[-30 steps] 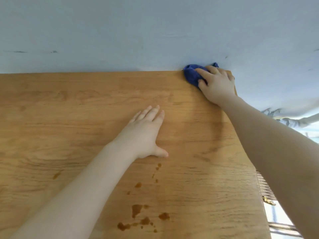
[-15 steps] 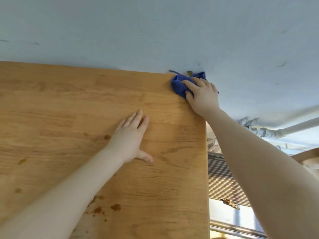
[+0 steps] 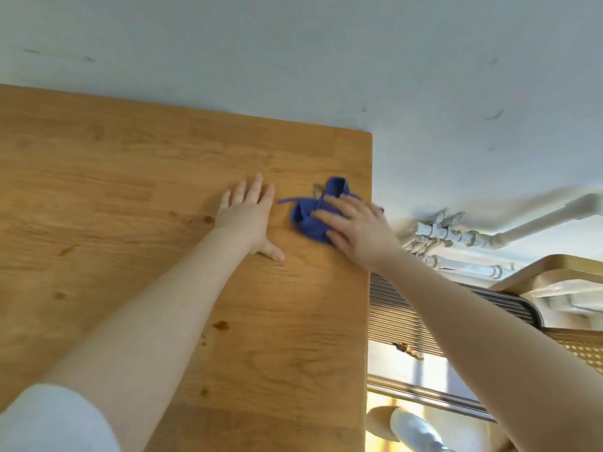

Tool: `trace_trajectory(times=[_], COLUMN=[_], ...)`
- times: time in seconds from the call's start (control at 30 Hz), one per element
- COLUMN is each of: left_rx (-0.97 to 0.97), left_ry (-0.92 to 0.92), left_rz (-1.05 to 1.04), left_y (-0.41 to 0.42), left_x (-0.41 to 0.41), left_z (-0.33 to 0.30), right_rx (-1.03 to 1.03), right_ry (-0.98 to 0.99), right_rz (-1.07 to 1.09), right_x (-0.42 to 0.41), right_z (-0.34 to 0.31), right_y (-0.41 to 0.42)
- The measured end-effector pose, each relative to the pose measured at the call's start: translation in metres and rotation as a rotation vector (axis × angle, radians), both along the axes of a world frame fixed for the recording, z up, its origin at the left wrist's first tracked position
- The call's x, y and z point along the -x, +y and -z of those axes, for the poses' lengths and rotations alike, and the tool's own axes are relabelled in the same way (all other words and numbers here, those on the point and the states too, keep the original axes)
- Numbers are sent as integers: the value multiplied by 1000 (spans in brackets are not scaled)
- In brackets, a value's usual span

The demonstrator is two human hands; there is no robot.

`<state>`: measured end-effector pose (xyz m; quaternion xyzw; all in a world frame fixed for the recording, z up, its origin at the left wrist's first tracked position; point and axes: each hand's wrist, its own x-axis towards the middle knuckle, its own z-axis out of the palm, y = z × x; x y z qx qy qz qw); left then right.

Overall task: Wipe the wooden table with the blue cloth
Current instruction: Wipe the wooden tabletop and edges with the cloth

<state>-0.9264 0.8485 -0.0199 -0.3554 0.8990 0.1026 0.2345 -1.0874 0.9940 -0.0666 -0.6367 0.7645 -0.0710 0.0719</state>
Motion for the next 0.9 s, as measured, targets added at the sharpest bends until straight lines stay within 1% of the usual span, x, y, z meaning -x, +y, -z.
trace_trajectory(times=[0.07, 0.13, 0.2, 0.3, 0.37, 0.47, 0.53, 0.57, 0.63, 0.7, 0.77, 0.83, 0.9], left_rx=[2, 4, -42, -150, -99, -63, -52, -37, -12, -33, -57, -53, -53], left_ry=[57, 136, 146, 54, 21, -55, -92, -102, -108, -102, -94, -81, -66], left_rz=[-88, -132, -153, -226, -254, -230, -205, -198, -174, -159, -174, -183, -179], left_y=[10, 25, 34, 33, 32, 30, 28, 28, 25, 22, 24, 24, 23], left_x=[-8, -26, -48, -81, -100, -116, -119, -120, -119, -120, -121, -121, -120], left_z=[1, -1, -3, -9, -12, -12, -7, -4, 0, 0, -1, -1, -2], right_rx=[-35, -47, -63, -51, -111, -122, -126, -141, -127, -100, -87, -46, -72], right_ry=[-8, -11, -14, -43, -73, -5, 61, 61, 25, -36, -42, -43, -53], right_rz=[207, 316, 272, 86, 25, -61, -36, 39, 227, 319, 279, 155, 44], right_x=[7, -6, -34, -84, -101, -91, -75, -68, -61, -66, -81, -99, -110], right_z=[1, 2, -3, -4, -9, -13, -12, -11, -10, -9, -7, -6, -5], right_y=[-18, -22, -7, 31, 47, 40, 25, 15, -6, -14, -4, 15, 30])
